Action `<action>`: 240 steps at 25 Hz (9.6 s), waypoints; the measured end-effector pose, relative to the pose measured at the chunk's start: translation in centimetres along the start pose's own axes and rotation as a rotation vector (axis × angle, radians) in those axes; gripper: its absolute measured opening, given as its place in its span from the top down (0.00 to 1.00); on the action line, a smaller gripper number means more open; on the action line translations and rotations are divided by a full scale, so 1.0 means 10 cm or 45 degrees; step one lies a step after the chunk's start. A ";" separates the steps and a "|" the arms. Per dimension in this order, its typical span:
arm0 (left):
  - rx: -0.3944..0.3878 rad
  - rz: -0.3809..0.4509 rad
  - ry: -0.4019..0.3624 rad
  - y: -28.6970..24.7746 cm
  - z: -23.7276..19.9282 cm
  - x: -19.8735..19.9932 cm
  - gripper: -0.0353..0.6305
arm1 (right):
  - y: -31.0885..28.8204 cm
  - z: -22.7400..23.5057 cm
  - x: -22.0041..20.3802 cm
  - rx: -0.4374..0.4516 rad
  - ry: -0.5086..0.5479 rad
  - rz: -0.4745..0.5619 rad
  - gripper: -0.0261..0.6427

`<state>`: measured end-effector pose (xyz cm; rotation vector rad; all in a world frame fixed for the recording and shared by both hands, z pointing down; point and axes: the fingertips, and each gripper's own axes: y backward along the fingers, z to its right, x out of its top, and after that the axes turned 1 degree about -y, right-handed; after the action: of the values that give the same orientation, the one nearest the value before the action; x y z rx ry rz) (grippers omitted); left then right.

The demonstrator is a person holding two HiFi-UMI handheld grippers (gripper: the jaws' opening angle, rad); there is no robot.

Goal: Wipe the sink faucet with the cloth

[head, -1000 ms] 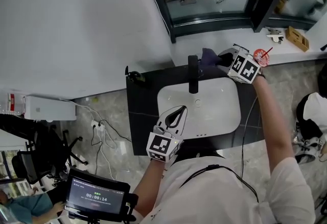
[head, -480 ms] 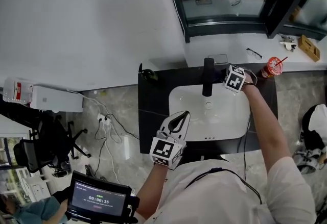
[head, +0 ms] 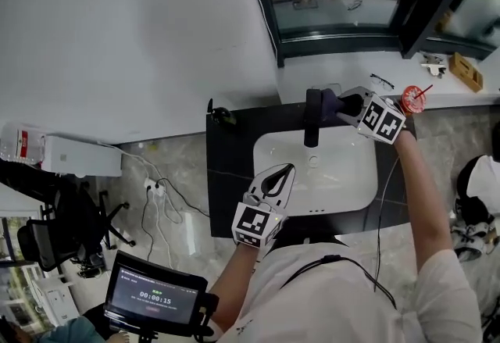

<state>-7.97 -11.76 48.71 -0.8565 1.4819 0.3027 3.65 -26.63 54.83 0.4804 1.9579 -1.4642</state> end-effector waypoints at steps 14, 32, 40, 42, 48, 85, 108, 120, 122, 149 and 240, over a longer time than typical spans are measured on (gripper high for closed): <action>-0.010 -0.009 -0.003 -0.02 0.06 0.00 0.95 | -0.51 -0.09 -0.99 -0.026 -0.083 -0.385 0.79; 0.007 -0.014 -0.014 0.00 0.04 0.01 0.95 | -0.10 0.01 -0.09 -0.052 0.024 -0.013 0.79; -0.030 -0.002 -0.036 -0.08 0.15 0.11 0.95 | 0.42 0.16 0.18 -0.129 -0.125 0.247 0.79; -0.022 -0.001 -0.036 -0.06 0.13 0.12 0.95 | 0.47 0.13 0.08 -0.131 -0.222 0.303 0.79; 0.005 -0.019 -0.030 0.01 0.08 0.07 0.95 | 0.05 -0.55 -0.82 0.051 -0.264 0.016 0.79; 0.090 -0.049 -0.009 0.30 0.11 -0.08 0.95 | -0.44 -1.29 -0.55 0.483 -0.338 0.136 0.80; 0.072 -0.034 -0.008 0.28 0.15 -0.09 0.95 | -0.37 -1.37 -0.63 0.456 -0.221 0.023 0.80; 0.116 -0.047 0.006 0.37 0.06 -0.18 0.95 | -0.77 -0.52 -0.60 0.085 -0.343 0.094 0.80; 0.124 -0.044 0.008 0.39 0.04 -0.19 0.95 | -0.74 -0.66 -0.55 0.157 -0.365 0.131 0.80; 0.058 -0.004 -0.017 0.27 0.13 -0.09 0.95 | -0.39 -0.97 -0.14 0.385 -0.182 0.043 0.80; -0.326 0.041 -0.148 -0.35 1.00 0.26 0.95 | 1.29 -1.14 -0.35 -0.508 -0.621 0.462 0.80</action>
<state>2.01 -8.37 46.09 -1.0014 1.3676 0.5662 11.18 -11.53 50.04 0.2488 1.6067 -0.8355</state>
